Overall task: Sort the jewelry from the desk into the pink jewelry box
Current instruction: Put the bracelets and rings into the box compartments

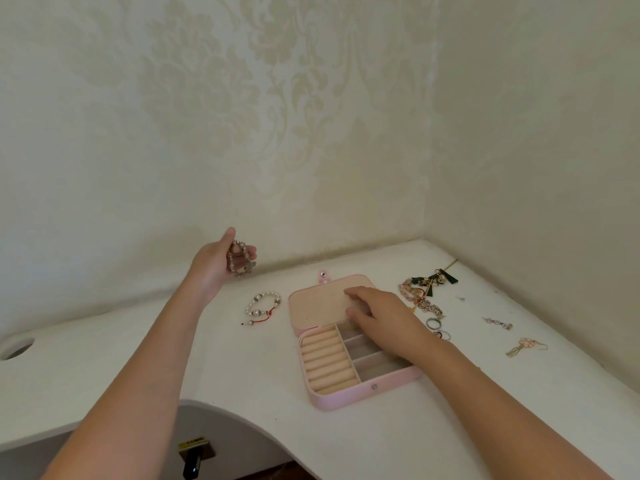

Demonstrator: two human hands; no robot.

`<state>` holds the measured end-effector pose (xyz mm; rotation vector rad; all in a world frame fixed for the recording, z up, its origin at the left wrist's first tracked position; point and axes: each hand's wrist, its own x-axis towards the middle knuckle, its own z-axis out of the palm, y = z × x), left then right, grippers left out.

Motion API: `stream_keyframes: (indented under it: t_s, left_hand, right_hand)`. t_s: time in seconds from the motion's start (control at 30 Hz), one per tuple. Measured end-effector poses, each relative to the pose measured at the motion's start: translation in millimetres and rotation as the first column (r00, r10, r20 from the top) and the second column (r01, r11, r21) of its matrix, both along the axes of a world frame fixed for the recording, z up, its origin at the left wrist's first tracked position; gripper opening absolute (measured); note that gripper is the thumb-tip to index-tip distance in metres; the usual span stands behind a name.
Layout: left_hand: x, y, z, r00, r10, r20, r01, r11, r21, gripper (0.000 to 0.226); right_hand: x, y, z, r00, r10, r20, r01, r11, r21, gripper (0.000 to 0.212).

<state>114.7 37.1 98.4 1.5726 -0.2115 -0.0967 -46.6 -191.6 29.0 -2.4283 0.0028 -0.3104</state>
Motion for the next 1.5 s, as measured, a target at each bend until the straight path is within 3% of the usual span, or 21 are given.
stream_keyframes:
  t_s: [0.07,0.17,0.3,0.37,0.53,0.67,0.8,0.93,1.1,1.2,1.33,1.4,1.5]
  left_hand:
    - [-17.3,-7.7,13.4,0.983,-0.177,-0.05,0.167,0.973,-0.16,0.042]
    - [-46.4,-28.1,18.8,0.897,-0.434,-0.083,0.411,0.888,-0.204,0.037]
    - [-78.2,-63.5,2.0,0.774,-0.624,-0.109,0.619,0.782,-0.077,0.025]
    - [-86.4,-79.3,-9.1,0.759,-0.642,-0.111,0.648,0.761,0.035,0.024]
    - [-95.5,-98.1,-22.9,0.723,-0.687,-0.069,0.681,0.694,0.233,0.025]
    - [-96.5,-100.0,-22.1,0.79,-0.604,-0.106,0.595,0.713,0.372,0.007]
    - [-91.0,-93.6,-30.6,0.851,-0.51,-0.127,0.501,0.716,0.485,0.004]
    - [-90.9,-95.0,-40.7,0.87,-0.489,-0.062,0.42,0.669,0.614,0.009]
    - [-97.7,-102.2,-40.7,0.849,-0.515,0.119,0.208,0.533,0.82,0.009]
    - [-102.3,-105.2,-40.7,0.829,-0.535,0.164,0.123,0.46,0.879,0.006]
    - [-104.2,-104.1,-42.8,0.777,-0.579,0.247,-0.037,0.349,0.936,0.013]
    - [-103.7,-101.0,-44.7,0.774,-0.568,0.279,-0.074,0.356,0.932,0.015]
    - [-100.6,-94.1,-46.2,0.82,-0.484,0.305,-0.065,0.45,0.891,0.007]
  right_hand:
    - [-0.5,-2.6,6.3,0.997,-0.038,0.072,0.028,0.991,0.133,0.035]
    - [-6.4,-9.8,24.2,0.982,-0.094,0.162,0.017,0.907,0.421,0.021]
    - [-18.5,-24.1,45.1,0.987,0.003,0.159,-0.109,0.737,0.667,0.026]
    - [-21.3,-28.6,46.5,0.993,0.058,0.107,-0.116,0.724,0.68,0.031]
    - [-20.2,-36.0,40.4,0.999,0.036,0.04,-0.053,0.769,0.637,0.022]
    - [-19.3,-47.0,37.1,0.998,-0.006,-0.066,0.045,0.79,0.612,0.011]
    - [-15.0,-45.6,28.8,0.987,-0.099,-0.124,0.14,0.913,0.383,0.008]
    - [-12.2,-38.8,21.8,0.986,-0.121,-0.112,0.142,0.967,0.211,0.007]
    - [-9.7,-38.9,16.6,0.988,-0.126,-0.093,0.133,0.988,0.082,0.006]
    - [-6.8,-38.8,12.7,0.989,-0.122,-0.086,0.125,0.992,0.032,0.005]
    - [-5.1,-40.7,9.7,0.986,-0.166,-0.022,0.161,0.973,-0.164,0.005]
    - [-5.3,-42.4,9.9,0.986,-0.164,-0.031,0.156,0.972,-0.175,0.006]
    - [-5.2,-42.5,8.6,0.989,-0.133,-0.072,0.117,0.975,-0.187,0.01]
